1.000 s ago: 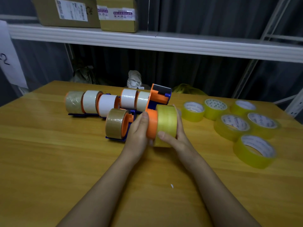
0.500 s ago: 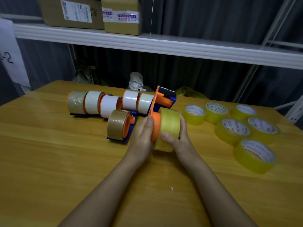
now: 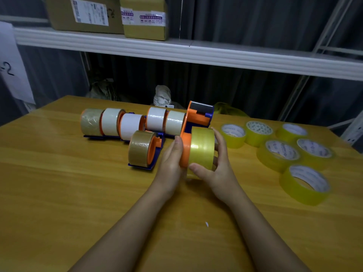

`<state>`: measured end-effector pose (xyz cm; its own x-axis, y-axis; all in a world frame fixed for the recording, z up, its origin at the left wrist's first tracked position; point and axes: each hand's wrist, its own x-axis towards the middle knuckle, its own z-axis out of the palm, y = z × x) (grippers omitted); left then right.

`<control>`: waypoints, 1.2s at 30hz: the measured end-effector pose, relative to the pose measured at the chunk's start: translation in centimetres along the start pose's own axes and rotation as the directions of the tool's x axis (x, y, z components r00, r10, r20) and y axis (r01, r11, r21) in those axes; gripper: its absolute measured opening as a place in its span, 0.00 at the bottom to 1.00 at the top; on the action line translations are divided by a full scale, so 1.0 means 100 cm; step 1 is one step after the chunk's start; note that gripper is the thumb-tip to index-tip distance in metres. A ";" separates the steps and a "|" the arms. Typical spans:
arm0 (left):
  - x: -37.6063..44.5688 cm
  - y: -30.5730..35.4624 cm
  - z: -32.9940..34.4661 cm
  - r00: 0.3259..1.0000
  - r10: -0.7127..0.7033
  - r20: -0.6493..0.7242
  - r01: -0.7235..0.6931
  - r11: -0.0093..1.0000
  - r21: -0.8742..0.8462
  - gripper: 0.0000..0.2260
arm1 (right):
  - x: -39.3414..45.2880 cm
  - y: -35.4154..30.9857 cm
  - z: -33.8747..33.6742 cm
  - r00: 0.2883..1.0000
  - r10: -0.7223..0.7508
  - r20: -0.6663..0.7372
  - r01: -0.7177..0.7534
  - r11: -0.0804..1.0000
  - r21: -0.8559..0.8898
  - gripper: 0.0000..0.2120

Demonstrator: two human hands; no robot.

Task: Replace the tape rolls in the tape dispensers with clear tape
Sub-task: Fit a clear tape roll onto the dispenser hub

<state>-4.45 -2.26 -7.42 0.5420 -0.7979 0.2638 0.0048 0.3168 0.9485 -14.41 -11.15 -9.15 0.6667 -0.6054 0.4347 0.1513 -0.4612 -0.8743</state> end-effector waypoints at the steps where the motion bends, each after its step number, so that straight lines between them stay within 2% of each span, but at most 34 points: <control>1: 0.000 0.000 0.001 1.000 0.003 0.007 -0.003 1.000 0.012 0.15 | 0.001 0.000 0.001 1.000 0.011 0.001 -0.011 1.000 0.024 0.44; 8: 0.001 -0.006 -0.001 0.996 0.084 -0.002 -0.083 0.986 0.147 0.21 | 0.001 0.000 0.005 0.995 0.088 0.038 -0.091 0.992 0.089 0.38; 11: -0.001 -0.005 -0.001 0.992 0.123 0.021 -0.125 0.973 0.192 0.19 | 0.000 -0.007 0.007 0.975 0.199 0.096 -0.212 0.964 0.161 0.29; 14: -0.002 -0.004 0.000 0.990 0.136 0.025 -0.138 0.967 0.212 0.16 | -0.001 -0.010 0.008 0.971 0.214 0.104 -0.231 0.955 0.187 0.25; 17: 0.000 -0.006 -0.003 0.990 0.139 0.013 -0.138 0.968 0.209 0.18 | -0.001 -0.007 0.009 0.987 0.142 0.075 -0.153 0.972 0.175 0.29; 21: 0.002 -0.006 -0.007 0.993 0.117 -0.028 -0.111 0.979 0.171 0.20 | 0.002 -0.002 0.005 0.990 0.098 0.101 -0.111 0.985 0.130 0.42; 26: 0.004 -0.005 -0.006 0.995 0.031 -0.091 -0.025 0.998 0.061 0.22 | 0.000 -0.004 0.002 0.992 0.078 0.095 -0.089 0.989 0.114 0.46; 31: 0.002 -0.003 -0.002 0.998 -0.013 -0.065 0.014 1.000 0.015 0.20 | -0.002 -0.002 0.005 0.999 0.049 -0.005 -0.049 0.999 -0.010 0.42; 36: 0.001 -0.003 0.000 0.998 0.023 -0.058 -0.018 0.996 0.088 0.23 | 0.001 -0.003 0.008 0.997 0.064 -0.037 -0.060 0.994 0.086 0.35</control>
<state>-4.38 -2.44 -7.73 0.5896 -0.7593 0.2753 -0.0787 0.2852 0.9552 -13.75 -10.58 -9.05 0.6472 -0.6574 0.3858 0.1729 -0.3663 -0.9143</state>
